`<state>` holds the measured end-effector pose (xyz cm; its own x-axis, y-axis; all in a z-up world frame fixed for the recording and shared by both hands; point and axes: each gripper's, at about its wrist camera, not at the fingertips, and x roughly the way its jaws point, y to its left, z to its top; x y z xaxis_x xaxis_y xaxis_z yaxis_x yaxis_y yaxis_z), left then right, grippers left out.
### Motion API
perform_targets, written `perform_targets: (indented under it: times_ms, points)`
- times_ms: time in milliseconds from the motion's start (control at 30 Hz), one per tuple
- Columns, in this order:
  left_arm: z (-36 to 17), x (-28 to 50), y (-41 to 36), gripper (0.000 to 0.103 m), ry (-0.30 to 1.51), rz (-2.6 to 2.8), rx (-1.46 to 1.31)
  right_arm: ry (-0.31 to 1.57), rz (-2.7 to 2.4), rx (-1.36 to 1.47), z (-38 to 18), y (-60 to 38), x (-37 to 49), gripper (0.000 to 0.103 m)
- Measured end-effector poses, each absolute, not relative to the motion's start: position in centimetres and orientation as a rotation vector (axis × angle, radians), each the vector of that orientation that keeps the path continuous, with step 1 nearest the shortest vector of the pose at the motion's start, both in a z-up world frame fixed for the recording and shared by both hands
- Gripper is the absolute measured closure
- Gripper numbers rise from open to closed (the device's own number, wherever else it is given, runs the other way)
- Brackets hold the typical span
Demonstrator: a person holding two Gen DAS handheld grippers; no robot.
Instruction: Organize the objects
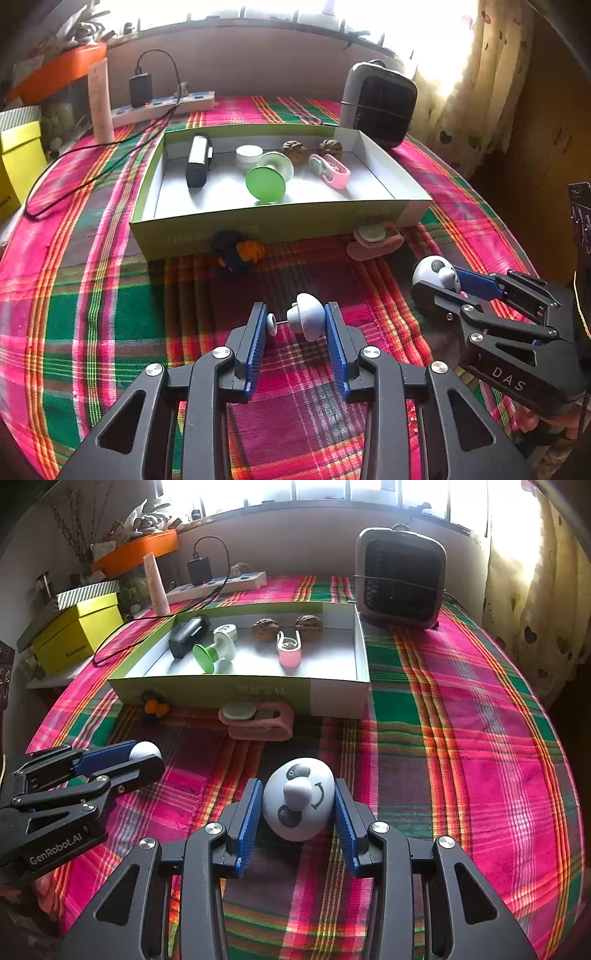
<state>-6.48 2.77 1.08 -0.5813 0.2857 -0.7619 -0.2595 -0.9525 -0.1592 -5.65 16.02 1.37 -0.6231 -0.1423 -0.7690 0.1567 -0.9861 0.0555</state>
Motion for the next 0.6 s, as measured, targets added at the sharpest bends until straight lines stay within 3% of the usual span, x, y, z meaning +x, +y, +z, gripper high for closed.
perform_targets:
  times_ms: [600]
  points:
    - [1.17,-6.41,2.67,0.073,-0.055,2.55,-1.237,0.024,-2.685,1.255,1.65,15.66,-5.35,0.063]
